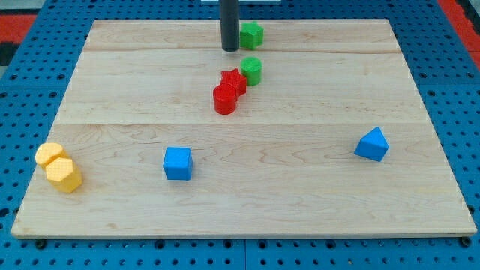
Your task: Push green circle towards up
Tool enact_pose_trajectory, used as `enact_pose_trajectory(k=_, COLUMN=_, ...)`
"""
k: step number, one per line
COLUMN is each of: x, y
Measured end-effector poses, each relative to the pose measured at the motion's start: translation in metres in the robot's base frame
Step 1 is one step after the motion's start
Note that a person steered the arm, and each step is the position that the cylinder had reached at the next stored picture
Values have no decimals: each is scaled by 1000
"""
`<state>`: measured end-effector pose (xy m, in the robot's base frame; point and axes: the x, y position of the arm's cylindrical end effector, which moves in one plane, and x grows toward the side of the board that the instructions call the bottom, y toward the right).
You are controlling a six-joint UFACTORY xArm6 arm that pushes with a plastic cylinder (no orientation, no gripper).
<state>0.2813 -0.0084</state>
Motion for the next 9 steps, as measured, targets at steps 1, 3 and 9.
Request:
enact_pose_trajectory(k=1, x=-3, y=59)
enact_pose_trajectory(k=3, x=59, y=85)
enact_pose_trajectory(k=9, x=18, y=-46)
